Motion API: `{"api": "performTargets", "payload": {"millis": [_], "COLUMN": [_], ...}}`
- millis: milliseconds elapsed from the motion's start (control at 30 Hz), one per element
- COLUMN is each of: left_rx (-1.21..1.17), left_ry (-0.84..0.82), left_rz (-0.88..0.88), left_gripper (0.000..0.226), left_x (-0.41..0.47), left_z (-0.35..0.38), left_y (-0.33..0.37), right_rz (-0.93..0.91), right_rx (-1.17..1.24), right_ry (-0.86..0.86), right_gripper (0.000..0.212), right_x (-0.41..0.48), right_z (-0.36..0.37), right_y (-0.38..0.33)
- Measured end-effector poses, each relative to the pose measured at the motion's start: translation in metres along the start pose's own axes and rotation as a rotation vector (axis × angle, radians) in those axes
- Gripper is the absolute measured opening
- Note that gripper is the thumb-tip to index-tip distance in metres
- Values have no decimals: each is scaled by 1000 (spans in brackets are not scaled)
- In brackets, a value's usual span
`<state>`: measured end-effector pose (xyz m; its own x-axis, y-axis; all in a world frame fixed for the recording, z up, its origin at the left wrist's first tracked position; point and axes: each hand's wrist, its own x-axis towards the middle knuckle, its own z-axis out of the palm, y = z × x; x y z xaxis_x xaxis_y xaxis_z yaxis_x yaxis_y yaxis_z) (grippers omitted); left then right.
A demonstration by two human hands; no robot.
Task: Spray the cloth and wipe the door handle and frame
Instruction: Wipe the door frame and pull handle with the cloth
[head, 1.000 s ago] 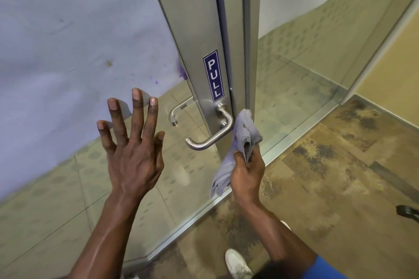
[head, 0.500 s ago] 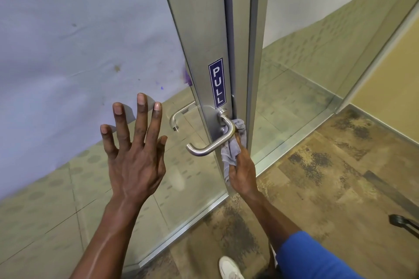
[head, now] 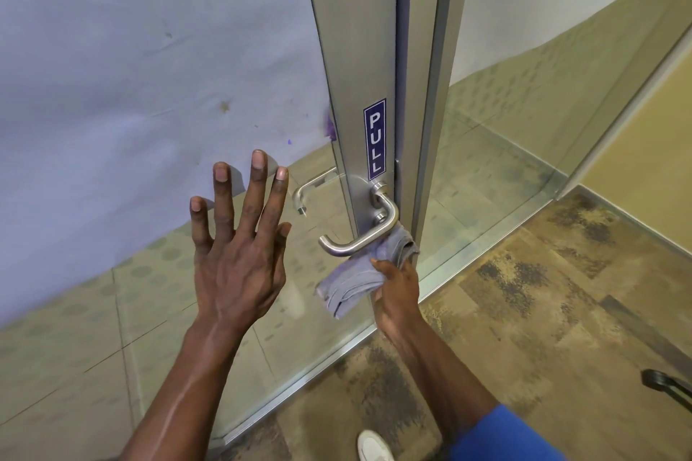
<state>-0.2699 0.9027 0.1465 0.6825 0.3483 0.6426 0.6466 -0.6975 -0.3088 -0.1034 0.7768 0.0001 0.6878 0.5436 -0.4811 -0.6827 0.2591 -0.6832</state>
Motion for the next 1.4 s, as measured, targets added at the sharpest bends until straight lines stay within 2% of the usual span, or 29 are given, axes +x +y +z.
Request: {"api": "performTargets", "payload": {"millis": [67,233,333,367,433,533,600,667,733,800,867,967,1067,1167,1267,1400], "left_rx": [4,15,23,20,14,11,5,4,2,3,8,4,0,6,14,27], "left_ry": [0,19,26,26,26,22,17,13,11,10,11,12,11,13,15,21], "left_rz": [-1,-2,-2,-4,-7,-5,-4,-5,-6,-4,-9,-12,-15,-15,-14,-14], "left_gripper": [76,74,74,74,74,76,77,77,77,77,77,77,77,76,74,74], "left_x": [0,-1,-1,0,0,0,0,0,0,0,0,-1,0,-1,-2,-4], "left_z": [1,4,5,5,4,4,3,2,1,1,1,3,4,6,8,10], "left_y": [0,0,1,1,2,2,1,2,2,2,1,2,2,2,1,1], "right_rz": [34,181,74,-23,-259,-632,-890,-1191,-1475,-1704,-1824,-1813,-1739,-1639,-1516,-1442], "right_rx": [39,99,-43,-135,-313,-463,-481,-552,-744,-1034,-1319,-1609,-1754,-1796,-1762,-1673], "right_ry": [-48,-84,-93,-56,24,-4,-8,65,54,-44,-114,-165,-197,-263,-362,-312], "right_gripper": [36,47,26,21,27,36,26,21,21,30,45,48,53,74,81,88], "right_x": [-2,-10,-23,-28,-37,-52,-59,-61,-59,-51,-36,-13,15,39,52,55], "right_z": [-1,-14,-21,-21,-18,-2,7,15,24,37,49,49,29,5,-22,-42], "right_y": [-8,-30,-58,-71,-97,-135,-156,-177,-195,-205,-206,-197,-182,-164,-139,-112]}}
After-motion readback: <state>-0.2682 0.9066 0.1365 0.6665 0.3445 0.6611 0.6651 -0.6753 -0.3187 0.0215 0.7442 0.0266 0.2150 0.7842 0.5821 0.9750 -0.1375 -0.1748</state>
